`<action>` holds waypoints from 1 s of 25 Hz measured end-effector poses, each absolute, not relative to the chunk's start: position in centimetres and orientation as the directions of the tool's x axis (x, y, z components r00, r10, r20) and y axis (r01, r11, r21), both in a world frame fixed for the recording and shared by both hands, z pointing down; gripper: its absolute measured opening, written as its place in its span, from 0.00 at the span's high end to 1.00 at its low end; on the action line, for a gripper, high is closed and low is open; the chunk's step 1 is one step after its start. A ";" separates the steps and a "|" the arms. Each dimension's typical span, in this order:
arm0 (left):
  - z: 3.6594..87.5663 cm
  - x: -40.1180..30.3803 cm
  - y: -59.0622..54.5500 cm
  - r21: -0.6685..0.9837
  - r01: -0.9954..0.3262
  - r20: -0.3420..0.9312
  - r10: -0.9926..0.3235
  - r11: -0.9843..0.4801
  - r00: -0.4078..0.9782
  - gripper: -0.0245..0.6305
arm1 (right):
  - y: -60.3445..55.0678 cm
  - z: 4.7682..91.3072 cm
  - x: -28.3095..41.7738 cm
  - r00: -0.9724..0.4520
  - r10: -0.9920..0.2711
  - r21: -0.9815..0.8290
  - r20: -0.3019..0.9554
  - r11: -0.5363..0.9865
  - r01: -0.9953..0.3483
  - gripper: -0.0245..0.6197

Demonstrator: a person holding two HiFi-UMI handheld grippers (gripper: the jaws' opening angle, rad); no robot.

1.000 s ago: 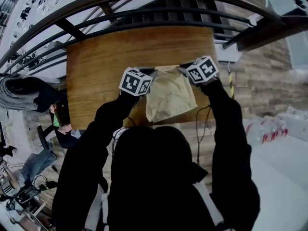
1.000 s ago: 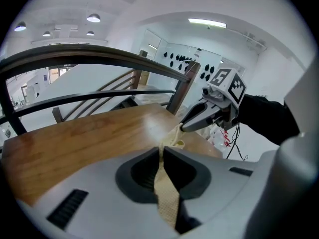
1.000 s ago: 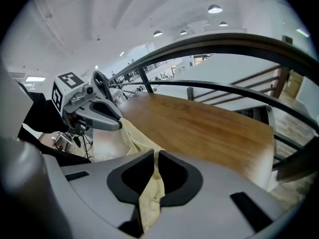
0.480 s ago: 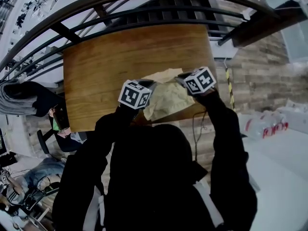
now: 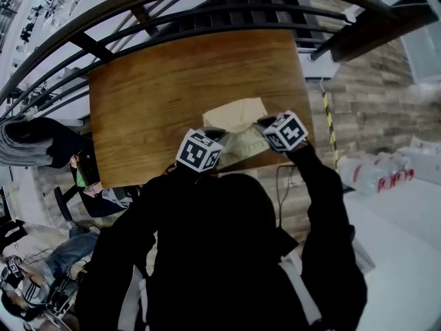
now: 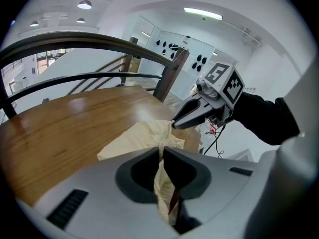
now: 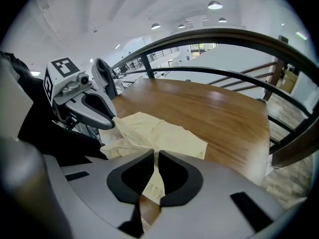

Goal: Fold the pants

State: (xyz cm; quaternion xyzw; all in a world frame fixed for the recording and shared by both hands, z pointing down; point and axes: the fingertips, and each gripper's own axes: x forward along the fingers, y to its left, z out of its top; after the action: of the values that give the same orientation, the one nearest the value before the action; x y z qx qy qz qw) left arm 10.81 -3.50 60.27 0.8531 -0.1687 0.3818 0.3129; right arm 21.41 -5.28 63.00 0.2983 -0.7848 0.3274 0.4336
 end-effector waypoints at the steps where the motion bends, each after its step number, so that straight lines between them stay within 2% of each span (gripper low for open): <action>1: 60.4 10.7 -3.0 0.403 -0.522 0.762 -0.040 -0.752 0.647 0.92 | -4.9 63.0 21.3 -0.442 -0.182 -0.251 0.878 0.612 -0.750 0.92; 10: 61.6 11.4 1.2 0.421 -0.461 0.786 0.060 -0.782 0.615 0.92 | -1.3 63.5 20.5 -0.437 -0.126 -0.271 0.891 0.625 -0.732 0.92; 13: 62.5 11.6 2.3 0.425 -0.454 0.797 0.087 -0.783 0.597 0.92 | 0.0 65.2 21.5 -0.391 -0.103 -0.246 0.914 0.627 -0.739 0.92; 21: 64.9 11.3 3.7 0.394 -0.461 0.832 0.096 -0.795 0.547 0.92 | 1.6 67.5 21.8 -0.349 -0.091 -0.224 0.932 0.614 -0.757 0.92; 23: 64.9 11.5 4.4 0.417 -0.450 0.826 0.123 -0.790 0.550 0.89 | 2.1 67.7 22.0 -0.347 -0.079 -0.228 0.935 0.614 -0.756 0.91; 25: 64.4 11.9 5.1 0.455 -0.428 0.806 0.158 -0.781 0.570 0.84 | 2.5 67.5 21.7 -0.372 -0.070 -0.251 0.926 0.621 -0.742 0.86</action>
State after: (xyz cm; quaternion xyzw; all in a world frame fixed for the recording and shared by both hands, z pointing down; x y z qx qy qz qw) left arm 11.85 5.12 64.40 0.8258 -0.0819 0.4564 0.3209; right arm 21.73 2.45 67.54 0.2691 -0.7543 0.3420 0.4917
